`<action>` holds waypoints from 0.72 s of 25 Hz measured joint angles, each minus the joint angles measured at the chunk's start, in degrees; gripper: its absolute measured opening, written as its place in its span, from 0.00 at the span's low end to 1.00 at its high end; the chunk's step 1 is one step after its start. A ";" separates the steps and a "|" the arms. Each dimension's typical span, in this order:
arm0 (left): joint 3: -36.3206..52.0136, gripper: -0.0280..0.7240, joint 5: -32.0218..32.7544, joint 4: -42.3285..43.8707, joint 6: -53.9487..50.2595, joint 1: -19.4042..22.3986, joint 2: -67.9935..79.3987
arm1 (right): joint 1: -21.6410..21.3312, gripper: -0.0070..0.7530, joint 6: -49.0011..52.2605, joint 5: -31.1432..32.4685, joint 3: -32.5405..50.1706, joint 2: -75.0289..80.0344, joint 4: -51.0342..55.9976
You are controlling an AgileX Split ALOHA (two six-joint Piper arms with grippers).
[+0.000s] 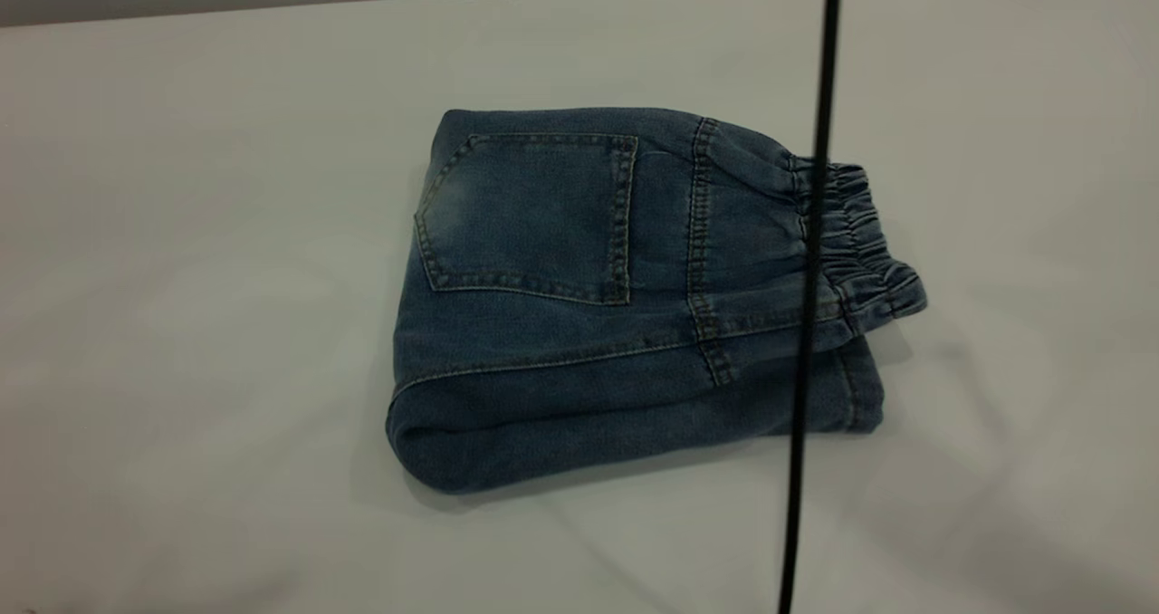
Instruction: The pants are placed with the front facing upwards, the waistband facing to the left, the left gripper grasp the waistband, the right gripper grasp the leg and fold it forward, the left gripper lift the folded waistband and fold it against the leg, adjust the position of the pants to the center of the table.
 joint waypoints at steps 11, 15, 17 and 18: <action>0.00 0.69 4.29 12.75 -18.17 0.00 -14.42 | 0.00 0.54 -0.97 0.00 0.00 -20.01 18.80; 0.00 0.69 5.41 22.40 -27.51 0.00 -20.47 | 0.00 0.54 -0.04 0.00 0.00 -26.92 19.39; 0.00 0.69 6.67 27.48 -31.31 0.00 -22.60 | 0.00 0.54 -0.14 -0.12 0.19 -30.34 19.35; 0.00 0.69 8.25 30.31 -32.69 0.00 -23.40 | 0.00 0.54 -0.44 -0.12 0.54 -32.19 19.35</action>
